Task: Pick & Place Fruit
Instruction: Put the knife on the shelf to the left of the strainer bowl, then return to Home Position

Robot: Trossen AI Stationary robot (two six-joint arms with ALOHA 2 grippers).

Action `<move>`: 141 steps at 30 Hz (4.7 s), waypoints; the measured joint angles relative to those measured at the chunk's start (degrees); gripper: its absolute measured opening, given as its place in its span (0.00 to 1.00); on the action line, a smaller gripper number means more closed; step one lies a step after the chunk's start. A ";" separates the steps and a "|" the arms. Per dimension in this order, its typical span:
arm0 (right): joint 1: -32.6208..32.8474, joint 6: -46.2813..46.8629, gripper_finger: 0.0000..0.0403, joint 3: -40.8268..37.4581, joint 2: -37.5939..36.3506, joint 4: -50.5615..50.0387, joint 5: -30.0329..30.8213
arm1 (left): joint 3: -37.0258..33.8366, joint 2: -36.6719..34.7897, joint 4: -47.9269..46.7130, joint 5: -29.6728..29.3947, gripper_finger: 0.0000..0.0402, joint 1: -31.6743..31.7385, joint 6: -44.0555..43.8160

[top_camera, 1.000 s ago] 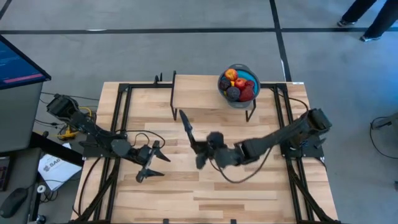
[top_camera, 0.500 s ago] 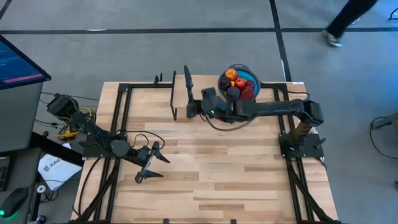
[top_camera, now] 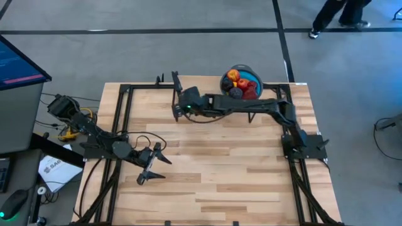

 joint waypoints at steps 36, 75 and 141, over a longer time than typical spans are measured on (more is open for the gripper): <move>-2.34 7.56 0.48 7.87 4.38 -18.28 -1.41 | -0.02 0.00 -1.61 -0.55 0.74 0.13 -0.08; 34.44 -37.96 0.32 7.75 -8.20 -13.00 8.50 | -0.02 0.00 -1.64 -1.81 0.74 0.11 -1.16; 9.71 -45.56 0.32 -109.19 -111.85 38.12 -34.81 | -0.42 -56.24 -46.45 19.41 0.74 50.59 8.20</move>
